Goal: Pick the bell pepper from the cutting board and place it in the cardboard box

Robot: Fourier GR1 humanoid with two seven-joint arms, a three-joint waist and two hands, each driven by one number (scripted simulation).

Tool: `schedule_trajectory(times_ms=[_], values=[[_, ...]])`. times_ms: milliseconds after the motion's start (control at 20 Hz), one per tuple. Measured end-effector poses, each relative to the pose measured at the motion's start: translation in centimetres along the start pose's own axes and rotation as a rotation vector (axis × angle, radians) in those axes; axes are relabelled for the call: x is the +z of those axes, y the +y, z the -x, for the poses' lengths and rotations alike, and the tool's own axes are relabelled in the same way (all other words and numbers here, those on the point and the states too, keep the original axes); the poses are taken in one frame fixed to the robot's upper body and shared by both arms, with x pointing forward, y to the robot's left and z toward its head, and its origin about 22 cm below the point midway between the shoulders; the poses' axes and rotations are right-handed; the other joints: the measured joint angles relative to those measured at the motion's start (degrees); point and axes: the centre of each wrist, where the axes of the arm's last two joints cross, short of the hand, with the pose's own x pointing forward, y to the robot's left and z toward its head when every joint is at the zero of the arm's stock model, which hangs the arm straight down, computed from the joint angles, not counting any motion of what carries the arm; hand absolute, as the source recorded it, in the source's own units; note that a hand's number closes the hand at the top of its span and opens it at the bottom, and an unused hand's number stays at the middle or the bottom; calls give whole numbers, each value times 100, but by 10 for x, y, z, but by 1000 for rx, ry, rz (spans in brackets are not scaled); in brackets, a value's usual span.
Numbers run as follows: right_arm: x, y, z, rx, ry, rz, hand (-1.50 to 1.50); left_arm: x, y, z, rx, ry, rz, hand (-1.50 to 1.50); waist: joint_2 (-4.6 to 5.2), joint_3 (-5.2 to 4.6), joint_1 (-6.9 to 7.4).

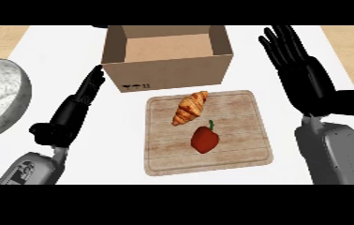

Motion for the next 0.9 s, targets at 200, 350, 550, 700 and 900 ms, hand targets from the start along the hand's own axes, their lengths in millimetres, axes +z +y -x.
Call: schedule_trajectory(times_ms=[200,350,550,700,900], values=[[19,6,14,45,86,158,-150,8,31,9,-103,83,-138,0,-6,56,-78],[41,-3,29,195,197,253,-150,21,63,21,-210,179,-252,0,6,9,-79],[78,-10,53,541,404,257,-150,36,80,34,-276,280,-330,0,16,12,-103],[113,29,75,518,383,360,-150,44,91,40,-302,334,-380,0,-6,59,-204],[155,74,87,526,297,394,-150,43,92,40,-316,361,-401,0,-2,84,-196]])
